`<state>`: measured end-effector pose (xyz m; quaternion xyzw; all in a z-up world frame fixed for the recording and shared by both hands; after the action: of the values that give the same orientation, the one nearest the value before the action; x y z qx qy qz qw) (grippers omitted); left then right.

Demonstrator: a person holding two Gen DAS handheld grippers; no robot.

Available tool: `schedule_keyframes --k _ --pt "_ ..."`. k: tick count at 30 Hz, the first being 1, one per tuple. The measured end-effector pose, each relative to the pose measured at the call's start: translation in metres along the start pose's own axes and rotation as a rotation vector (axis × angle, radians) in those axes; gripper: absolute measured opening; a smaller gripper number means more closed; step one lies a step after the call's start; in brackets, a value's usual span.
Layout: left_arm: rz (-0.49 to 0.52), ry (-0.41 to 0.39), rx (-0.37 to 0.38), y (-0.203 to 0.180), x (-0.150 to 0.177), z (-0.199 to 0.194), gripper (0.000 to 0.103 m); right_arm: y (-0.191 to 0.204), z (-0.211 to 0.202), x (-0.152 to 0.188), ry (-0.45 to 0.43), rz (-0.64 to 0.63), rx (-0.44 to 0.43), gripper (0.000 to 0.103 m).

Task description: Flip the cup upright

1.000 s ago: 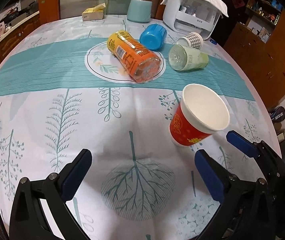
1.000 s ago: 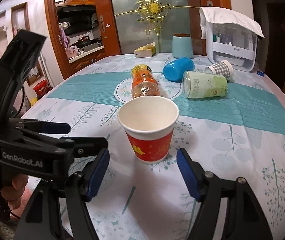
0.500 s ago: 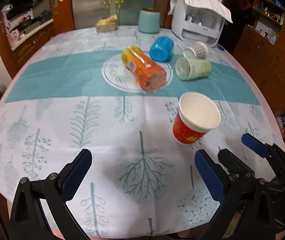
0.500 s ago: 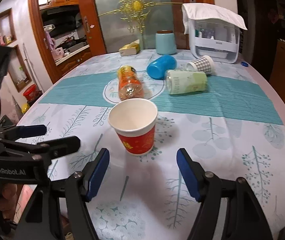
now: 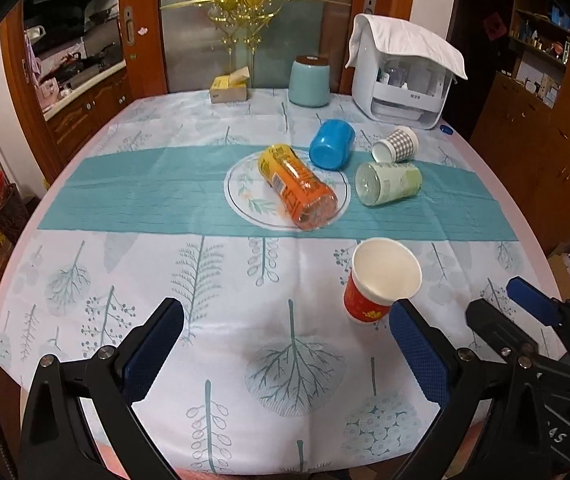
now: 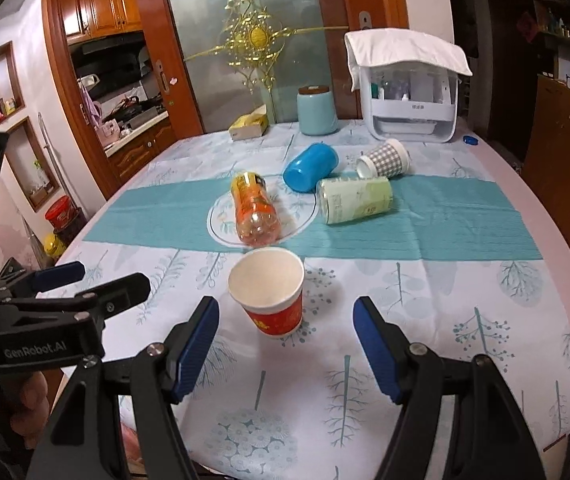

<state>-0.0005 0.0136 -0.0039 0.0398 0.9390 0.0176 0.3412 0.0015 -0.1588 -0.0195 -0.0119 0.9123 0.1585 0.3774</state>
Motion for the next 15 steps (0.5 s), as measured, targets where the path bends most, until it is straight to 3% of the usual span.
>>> schedule_keyframes --k 15 --pt "0.013 -0.021 -0.044 -0.009 -0.007 -0.004 0.102 0.002 -0.008 -0.013 -0.039 -0.002 0.027 0.070"
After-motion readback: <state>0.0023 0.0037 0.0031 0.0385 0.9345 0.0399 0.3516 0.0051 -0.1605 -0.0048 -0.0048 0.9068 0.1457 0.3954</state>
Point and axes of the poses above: each gripper's, at about its wrist camera, not at the fingertips, and z roughly the way its jaws point, y to its left, x to its underside, the point moved 1 cm from there along z, roughly the way its jaws point, and after that the axes turned 11 degrees about z, right-handed, at the moved point
